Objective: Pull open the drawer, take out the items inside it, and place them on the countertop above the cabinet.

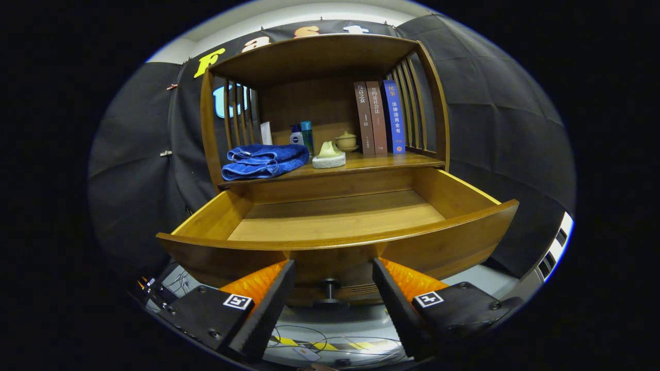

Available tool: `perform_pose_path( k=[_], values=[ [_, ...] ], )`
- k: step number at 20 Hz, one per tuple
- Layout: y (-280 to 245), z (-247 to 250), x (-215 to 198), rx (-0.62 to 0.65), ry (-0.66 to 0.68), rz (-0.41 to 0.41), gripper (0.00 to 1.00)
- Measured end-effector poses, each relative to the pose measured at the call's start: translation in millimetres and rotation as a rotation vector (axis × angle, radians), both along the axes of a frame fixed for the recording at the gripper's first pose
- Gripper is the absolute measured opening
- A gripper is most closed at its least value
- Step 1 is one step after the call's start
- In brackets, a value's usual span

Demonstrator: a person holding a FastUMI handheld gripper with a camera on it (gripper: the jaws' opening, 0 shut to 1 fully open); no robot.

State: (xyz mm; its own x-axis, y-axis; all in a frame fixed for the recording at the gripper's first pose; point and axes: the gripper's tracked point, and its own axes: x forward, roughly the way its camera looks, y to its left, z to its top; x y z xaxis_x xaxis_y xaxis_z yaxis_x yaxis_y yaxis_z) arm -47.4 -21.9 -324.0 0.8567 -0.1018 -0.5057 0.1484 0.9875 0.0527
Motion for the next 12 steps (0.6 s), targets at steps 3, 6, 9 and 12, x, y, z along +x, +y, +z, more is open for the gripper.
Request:
perform_pose_path(
  k=[3,6,9,12],
  values=[
    [-1.6,-1.6,20.2,0.005,0.002,-0.008,0.98],
    [-2.9,-4.3,48.0,0.017,0.005,-0.016,0.99],
    [-5.4,-6.2,77.8,0.022,0.003,-0.022,0.98],
    [-9.5,-10.9,103.4,0.025,0.006,-0.02,0.99]
  ],
)
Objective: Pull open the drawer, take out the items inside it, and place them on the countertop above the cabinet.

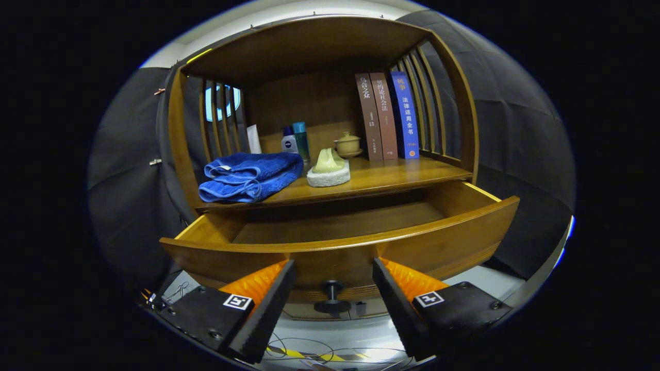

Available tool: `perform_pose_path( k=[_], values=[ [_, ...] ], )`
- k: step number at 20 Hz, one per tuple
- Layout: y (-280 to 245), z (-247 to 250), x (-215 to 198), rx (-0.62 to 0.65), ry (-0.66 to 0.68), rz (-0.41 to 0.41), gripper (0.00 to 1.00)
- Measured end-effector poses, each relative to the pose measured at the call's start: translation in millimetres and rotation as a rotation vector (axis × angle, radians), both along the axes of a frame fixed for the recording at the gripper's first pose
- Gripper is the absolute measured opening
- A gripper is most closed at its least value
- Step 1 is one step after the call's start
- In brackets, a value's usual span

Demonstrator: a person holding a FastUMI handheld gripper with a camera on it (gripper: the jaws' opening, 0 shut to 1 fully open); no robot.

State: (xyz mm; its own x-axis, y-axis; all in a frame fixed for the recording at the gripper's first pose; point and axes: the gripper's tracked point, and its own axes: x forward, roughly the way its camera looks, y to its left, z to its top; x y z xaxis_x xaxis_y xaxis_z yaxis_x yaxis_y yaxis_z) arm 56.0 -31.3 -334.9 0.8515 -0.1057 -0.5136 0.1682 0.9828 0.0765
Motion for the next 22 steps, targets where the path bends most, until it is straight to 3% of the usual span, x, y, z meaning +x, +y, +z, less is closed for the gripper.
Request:
perform_pose_path(
  k=[13,22],
  values=[
    [-8.5,-17.4,72.6,-0.019,0.001,0.003,0.99],
    [-9.0,-20.1,85.6,-0.03,-0.007,-0.003,0.98]
  ],
)
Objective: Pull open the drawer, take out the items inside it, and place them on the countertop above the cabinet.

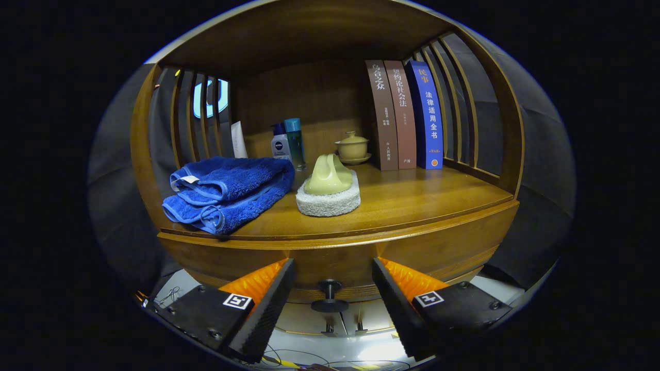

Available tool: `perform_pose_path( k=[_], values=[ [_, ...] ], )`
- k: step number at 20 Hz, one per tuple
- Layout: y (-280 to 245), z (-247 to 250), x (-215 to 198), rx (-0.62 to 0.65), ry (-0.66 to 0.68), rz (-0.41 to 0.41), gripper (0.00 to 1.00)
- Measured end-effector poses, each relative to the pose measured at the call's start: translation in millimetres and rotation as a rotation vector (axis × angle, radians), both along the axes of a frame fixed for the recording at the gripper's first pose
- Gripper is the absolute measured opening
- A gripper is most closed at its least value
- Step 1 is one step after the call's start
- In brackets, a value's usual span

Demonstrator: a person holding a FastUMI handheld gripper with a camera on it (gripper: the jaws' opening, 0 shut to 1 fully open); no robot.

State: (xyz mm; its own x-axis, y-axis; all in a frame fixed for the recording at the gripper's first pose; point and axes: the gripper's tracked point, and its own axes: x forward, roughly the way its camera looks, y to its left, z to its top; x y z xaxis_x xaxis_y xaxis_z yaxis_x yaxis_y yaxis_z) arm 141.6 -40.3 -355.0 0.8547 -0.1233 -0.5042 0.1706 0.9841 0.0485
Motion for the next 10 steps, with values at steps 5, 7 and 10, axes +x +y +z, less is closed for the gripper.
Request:
perform_pose_path(
  k=[5,7,10],
  values=[
    [0.4,-1.2,-1.3,-0.005,0.004,0.0,0.98],
    [2.4,-2.2,-1.7,-0.007,0.005,0.01,0.98],
    [4.2,-3.0,-7.0,-0.003,0.027,0.017,1.0]
  ],
)
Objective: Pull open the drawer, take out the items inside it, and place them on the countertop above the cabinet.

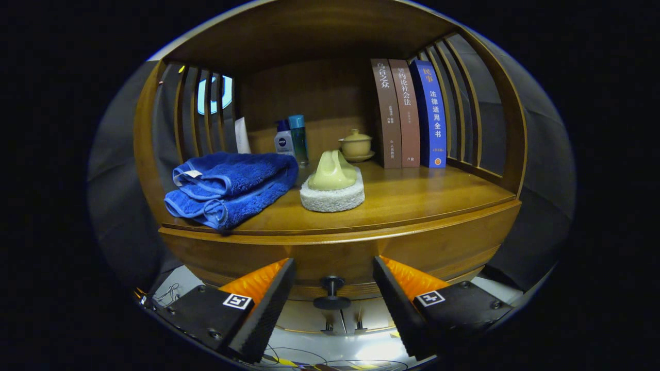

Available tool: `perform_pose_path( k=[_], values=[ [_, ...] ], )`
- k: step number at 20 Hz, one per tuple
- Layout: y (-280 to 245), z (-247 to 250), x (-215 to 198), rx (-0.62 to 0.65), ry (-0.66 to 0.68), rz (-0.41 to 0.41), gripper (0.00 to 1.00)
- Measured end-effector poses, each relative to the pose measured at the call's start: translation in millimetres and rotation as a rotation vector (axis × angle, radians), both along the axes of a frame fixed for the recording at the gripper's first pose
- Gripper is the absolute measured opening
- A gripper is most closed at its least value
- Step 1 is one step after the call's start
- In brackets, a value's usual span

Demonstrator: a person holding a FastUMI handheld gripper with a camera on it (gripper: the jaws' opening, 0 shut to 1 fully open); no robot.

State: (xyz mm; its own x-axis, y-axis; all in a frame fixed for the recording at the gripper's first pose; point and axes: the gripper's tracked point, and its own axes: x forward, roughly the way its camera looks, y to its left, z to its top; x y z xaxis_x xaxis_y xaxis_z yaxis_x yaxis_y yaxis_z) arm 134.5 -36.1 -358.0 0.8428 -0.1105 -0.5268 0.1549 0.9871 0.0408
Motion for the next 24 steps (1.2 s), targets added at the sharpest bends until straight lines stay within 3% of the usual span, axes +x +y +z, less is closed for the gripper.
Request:
perform_pose_path(
  k=[6,16,24],
  values=[
    [1.5,55.3,-12.4,-0.019,-0.079,-0.004,0.99],
    [13.6,260.1,-41.1,-0.076,-0.357,0.04,0.99],
    [26.1,315.6,-78.2,-0.073,-0.389,0.063,0.99]
  ],
)
